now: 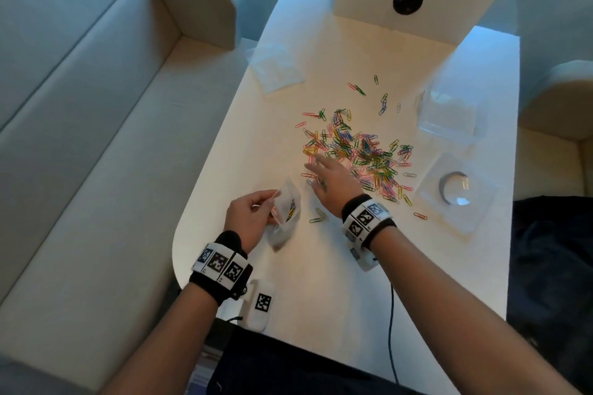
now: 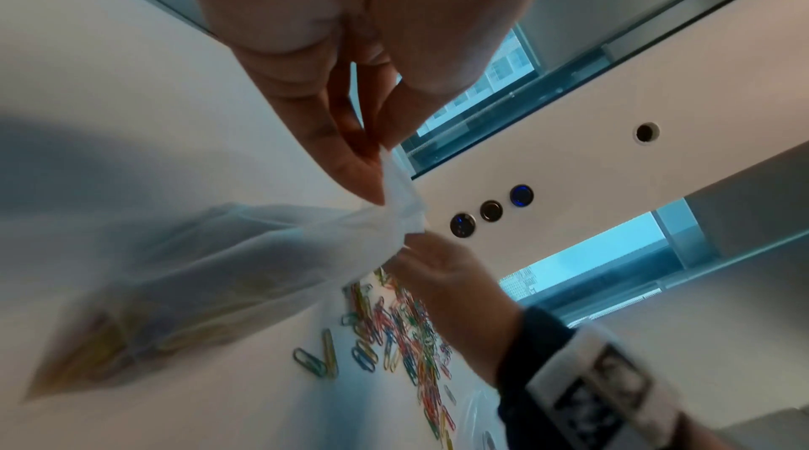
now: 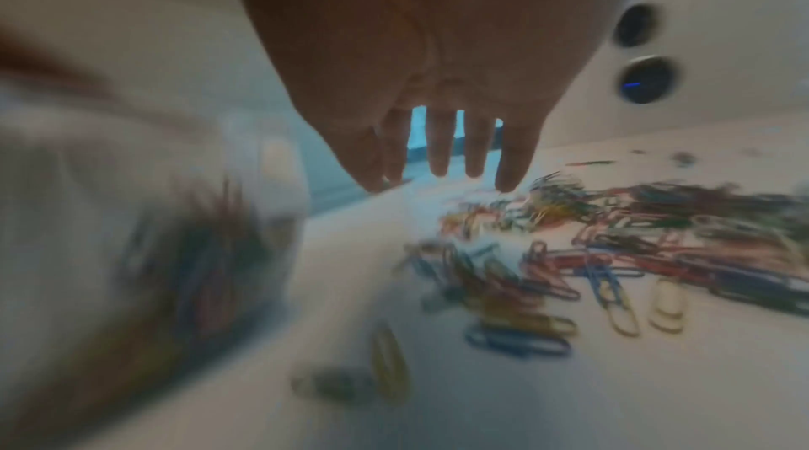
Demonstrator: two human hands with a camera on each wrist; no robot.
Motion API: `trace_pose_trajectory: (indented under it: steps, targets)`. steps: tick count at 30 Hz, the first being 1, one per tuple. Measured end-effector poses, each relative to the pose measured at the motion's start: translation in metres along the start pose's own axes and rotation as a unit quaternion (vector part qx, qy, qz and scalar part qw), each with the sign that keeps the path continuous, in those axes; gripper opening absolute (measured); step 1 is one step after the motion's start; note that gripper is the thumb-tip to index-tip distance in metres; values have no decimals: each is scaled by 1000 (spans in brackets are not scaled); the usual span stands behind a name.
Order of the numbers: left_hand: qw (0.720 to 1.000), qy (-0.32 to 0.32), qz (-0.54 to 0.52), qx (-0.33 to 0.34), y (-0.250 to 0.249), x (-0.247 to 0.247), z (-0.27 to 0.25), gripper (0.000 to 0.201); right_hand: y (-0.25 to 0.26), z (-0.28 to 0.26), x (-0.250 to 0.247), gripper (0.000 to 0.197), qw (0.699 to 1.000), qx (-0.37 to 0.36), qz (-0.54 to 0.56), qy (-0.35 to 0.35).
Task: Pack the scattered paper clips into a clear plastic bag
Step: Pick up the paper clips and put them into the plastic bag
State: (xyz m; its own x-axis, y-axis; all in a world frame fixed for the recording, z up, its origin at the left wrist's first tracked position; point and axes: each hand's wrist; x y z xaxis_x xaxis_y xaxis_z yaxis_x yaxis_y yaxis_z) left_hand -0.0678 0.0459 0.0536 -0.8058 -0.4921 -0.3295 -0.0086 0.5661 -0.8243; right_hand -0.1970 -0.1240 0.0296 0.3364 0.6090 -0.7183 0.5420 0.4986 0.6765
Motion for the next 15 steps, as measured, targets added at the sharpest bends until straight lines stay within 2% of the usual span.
trace_pose_trajectory:
  steps: [2, 4, 6, 11, 13, 15]
  targets:
    - [1000, -11, -5, 2, 4, -11, 1, 22, -4, 10, 16, 57, 975, -44, -171, 134]
    - [1000, -15, -9, 5, 6, -19, 4, 23, -13, 11, 25, 68, 939, -61, -275, 198]
    - [1000, -16, -14, 2, 9, -23, 8, 23, -22, 5, 24, 75, 927, -47, -310, 205]
    - [999, -22, -21, -10, 7, -19, 11, 24, -54, -28, 6, 86, 942, 1, -281, 184]
    - [999, -15, -25, -15, 2, -13, 9, 22, -63, -39, 2, 78, 954, 2, -249, 169]
    - [999, -2, -29, -18, -2, -6, 7, 21, -69, -44, 1, 58, 965, -36, -227, 128]
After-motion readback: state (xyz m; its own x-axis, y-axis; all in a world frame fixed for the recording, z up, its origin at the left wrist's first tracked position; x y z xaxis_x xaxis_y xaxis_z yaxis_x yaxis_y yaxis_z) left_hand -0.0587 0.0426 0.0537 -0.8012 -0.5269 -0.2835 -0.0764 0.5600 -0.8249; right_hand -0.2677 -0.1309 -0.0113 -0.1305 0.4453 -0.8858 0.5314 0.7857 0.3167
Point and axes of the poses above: each hand's wrist, its own z-axis towards the middle knuckle, its own x-axis out of the palm, y = z × x, and after that the axes turned 13 degrees about z, right-handed
